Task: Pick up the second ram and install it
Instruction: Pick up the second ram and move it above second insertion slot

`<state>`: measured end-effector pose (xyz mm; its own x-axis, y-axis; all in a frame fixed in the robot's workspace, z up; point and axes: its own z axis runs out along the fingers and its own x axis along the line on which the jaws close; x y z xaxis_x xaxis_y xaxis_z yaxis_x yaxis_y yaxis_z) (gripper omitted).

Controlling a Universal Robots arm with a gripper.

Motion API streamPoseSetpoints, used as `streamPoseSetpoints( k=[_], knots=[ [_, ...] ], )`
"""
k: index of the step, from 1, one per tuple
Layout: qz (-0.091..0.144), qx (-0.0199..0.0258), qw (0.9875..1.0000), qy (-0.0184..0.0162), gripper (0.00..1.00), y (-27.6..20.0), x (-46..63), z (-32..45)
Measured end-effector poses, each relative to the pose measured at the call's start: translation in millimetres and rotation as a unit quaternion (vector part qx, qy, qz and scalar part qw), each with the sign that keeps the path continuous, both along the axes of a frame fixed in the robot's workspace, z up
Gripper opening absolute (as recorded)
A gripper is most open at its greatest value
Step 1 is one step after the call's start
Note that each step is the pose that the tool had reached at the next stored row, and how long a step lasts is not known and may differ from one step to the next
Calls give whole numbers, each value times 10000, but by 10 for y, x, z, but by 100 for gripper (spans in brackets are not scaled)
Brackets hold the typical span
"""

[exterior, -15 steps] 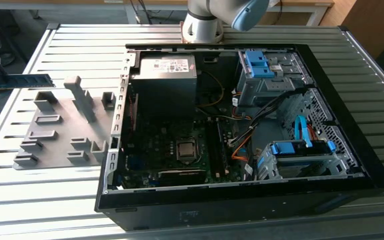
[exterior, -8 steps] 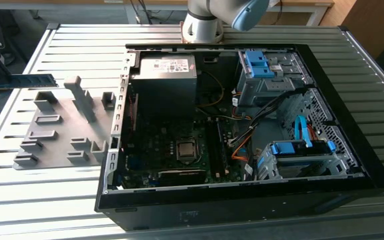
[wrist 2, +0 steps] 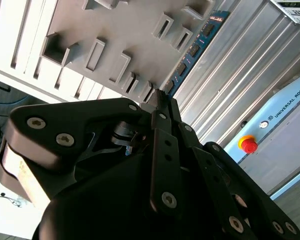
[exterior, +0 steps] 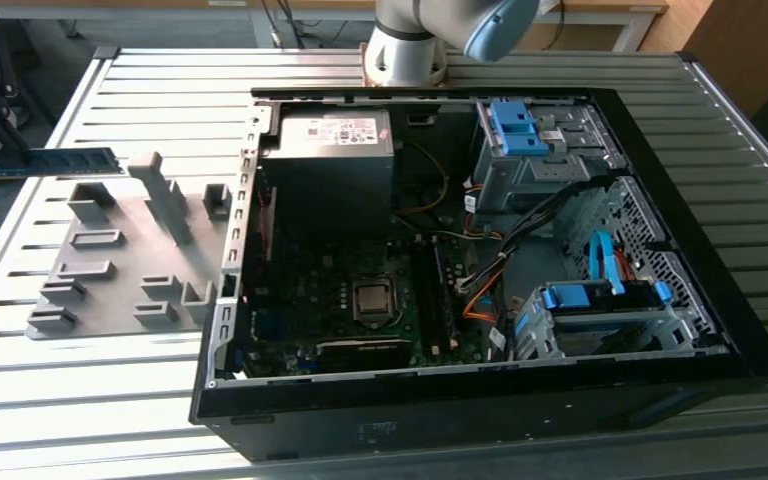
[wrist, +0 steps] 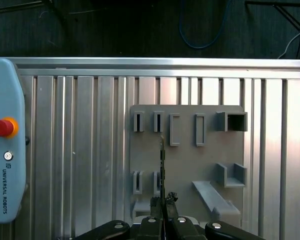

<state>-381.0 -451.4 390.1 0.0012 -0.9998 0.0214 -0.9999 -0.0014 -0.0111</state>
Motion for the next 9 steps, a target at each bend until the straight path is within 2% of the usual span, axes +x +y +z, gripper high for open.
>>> streamPoseSetpoints(
  k=[9],
  knots=[
    [0, 0, 10000, 0, 14, 0, 93, 0]
  ],
)
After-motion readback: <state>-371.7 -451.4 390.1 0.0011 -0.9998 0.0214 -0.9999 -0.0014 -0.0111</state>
